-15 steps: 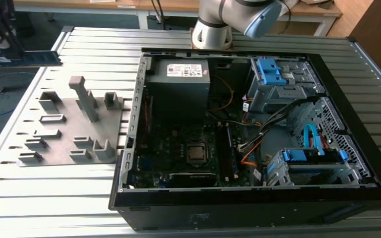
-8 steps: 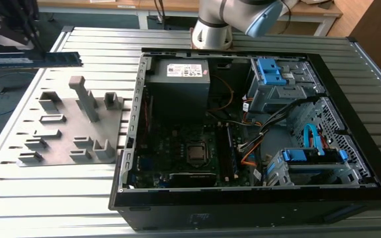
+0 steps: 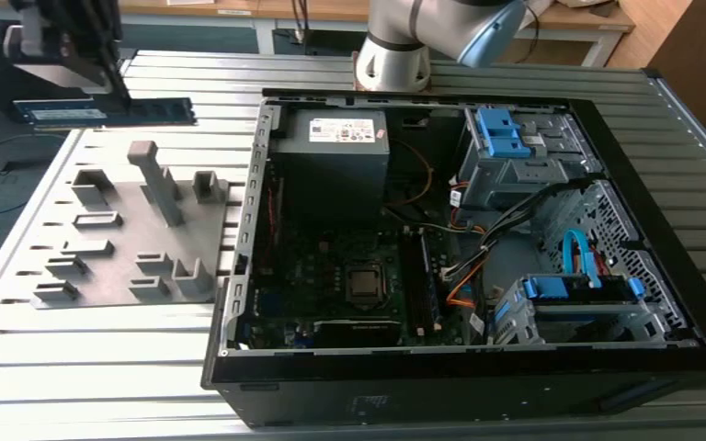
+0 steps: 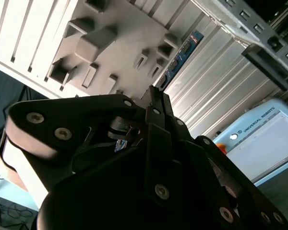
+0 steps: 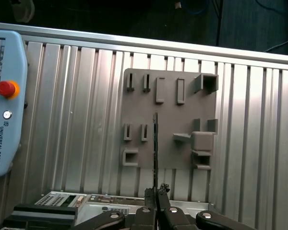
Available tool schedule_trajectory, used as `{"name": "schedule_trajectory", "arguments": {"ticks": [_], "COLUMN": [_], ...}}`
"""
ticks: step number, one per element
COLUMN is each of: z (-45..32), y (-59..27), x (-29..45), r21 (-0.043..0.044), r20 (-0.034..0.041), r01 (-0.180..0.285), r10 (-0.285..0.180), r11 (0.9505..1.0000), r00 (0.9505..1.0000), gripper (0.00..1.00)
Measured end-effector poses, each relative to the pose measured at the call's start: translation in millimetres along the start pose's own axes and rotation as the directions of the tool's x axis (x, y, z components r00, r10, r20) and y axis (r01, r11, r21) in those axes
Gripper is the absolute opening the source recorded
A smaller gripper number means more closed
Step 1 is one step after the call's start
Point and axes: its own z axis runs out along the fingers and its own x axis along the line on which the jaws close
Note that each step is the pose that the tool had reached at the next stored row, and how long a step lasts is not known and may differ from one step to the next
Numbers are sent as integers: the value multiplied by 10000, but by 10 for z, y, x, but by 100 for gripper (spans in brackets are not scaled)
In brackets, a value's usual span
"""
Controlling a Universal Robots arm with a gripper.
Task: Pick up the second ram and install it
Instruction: 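Pick up the second ram and move it above second insertion slot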
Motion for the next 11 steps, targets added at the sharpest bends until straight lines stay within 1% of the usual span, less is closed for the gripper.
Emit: {"name": "schedule_trajectory", "arguments": {"ticks": [11], "z": [-15], "y": [-469], "x": [36], "r21": [-48], "r20": [4], "r01": [-2], "r10": [2], "r11": [10000], "r00": [10000], "gripper": [13]}}
